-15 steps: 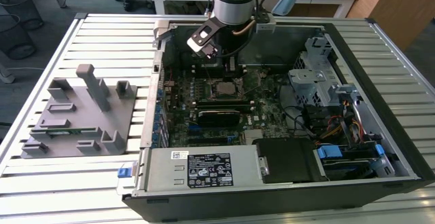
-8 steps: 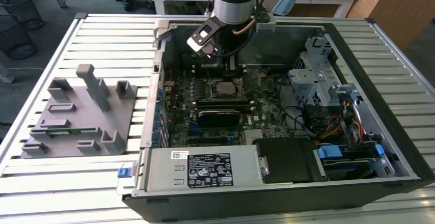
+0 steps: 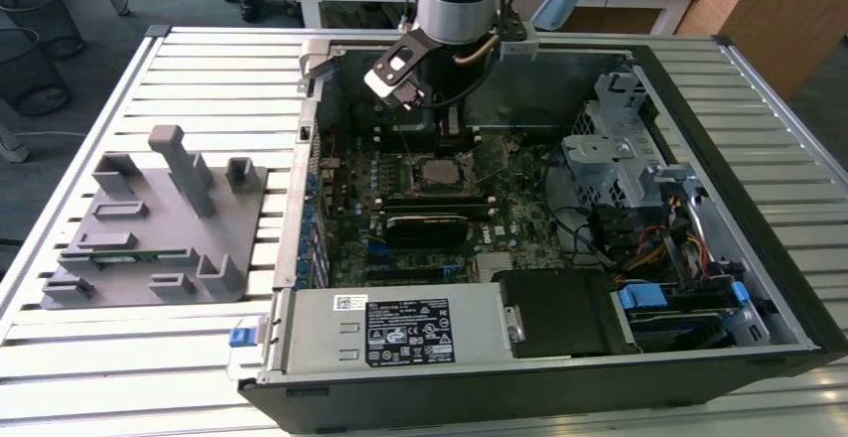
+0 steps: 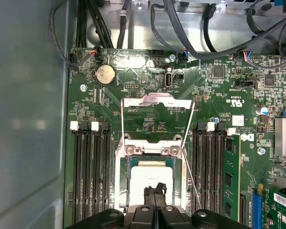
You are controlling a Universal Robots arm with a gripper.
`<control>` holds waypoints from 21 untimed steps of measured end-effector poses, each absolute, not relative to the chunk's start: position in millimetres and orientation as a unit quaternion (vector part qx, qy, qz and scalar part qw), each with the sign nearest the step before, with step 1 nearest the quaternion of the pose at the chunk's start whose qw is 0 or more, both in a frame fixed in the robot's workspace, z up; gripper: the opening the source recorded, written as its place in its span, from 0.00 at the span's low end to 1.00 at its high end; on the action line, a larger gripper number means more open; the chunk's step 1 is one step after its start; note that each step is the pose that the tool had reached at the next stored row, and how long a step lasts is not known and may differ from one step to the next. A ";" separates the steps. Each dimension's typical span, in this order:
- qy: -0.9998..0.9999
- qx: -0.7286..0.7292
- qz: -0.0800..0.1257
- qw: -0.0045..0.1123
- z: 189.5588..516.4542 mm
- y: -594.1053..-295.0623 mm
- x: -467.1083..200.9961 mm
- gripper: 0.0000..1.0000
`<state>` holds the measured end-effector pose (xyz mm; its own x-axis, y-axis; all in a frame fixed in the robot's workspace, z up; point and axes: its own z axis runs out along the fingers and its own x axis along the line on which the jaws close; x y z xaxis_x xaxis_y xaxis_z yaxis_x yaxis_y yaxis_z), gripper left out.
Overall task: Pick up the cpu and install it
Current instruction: 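Close the cpu cover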
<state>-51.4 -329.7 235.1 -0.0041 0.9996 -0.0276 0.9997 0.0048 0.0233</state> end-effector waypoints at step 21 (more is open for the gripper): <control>0.709 0.705 -0.001 0.019 252.8 -329.3 -51.7 0.11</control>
